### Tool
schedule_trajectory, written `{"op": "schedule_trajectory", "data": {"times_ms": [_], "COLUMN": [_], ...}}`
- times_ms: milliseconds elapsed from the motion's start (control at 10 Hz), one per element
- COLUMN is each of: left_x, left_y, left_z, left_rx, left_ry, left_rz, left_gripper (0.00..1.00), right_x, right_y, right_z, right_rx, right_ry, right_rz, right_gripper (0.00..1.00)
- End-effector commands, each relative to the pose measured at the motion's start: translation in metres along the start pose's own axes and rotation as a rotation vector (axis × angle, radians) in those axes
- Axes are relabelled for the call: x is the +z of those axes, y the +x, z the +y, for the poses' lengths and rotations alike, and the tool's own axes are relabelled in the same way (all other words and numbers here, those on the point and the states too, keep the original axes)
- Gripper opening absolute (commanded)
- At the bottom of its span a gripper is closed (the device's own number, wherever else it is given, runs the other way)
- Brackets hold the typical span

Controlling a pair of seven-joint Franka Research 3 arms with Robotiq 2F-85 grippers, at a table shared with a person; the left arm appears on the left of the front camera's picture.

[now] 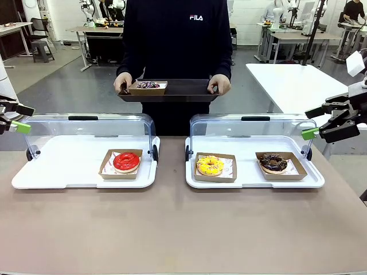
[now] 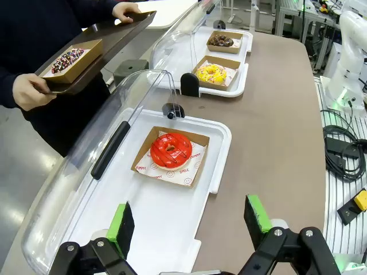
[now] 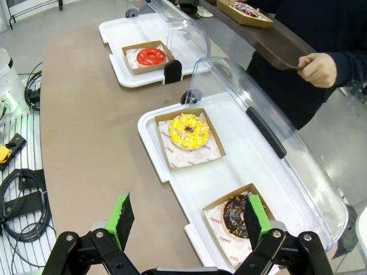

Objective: Provide the desired donut to the person.
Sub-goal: Pick up and lift the Paper togo box containing the Donut pointed at by the person.

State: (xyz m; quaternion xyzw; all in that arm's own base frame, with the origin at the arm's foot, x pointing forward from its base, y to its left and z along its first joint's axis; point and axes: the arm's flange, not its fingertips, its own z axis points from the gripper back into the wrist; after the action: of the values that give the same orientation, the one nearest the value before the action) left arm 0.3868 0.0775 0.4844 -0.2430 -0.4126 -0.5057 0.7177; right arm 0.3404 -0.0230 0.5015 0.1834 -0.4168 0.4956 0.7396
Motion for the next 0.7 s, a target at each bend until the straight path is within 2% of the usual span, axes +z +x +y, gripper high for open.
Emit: {"op": "schedule_trajectory", "data": {"times_ms": [0,600], "left_x": [0.0002,0.0002], "left_y": [-0.0006,-0.0006], "left_z": [-0.0002,-0.0002], "left_rx": [0.001,0.001], "left_ry": [0.000,0.000], "left_rz": [-0.002,-0.002], "left_gripper": [1.00,1.00], "right_x": [-0.0038,-0.0038], "right_y": [-0.0008,-0.0008], "right_z": [-0.0031,-0.0031], "right_rx": [0.007,0.007], "right_ry": [0.009,0.009], "right_rz": [-0.036,-0.036], "right_gripper": [1.00,1.00]}}
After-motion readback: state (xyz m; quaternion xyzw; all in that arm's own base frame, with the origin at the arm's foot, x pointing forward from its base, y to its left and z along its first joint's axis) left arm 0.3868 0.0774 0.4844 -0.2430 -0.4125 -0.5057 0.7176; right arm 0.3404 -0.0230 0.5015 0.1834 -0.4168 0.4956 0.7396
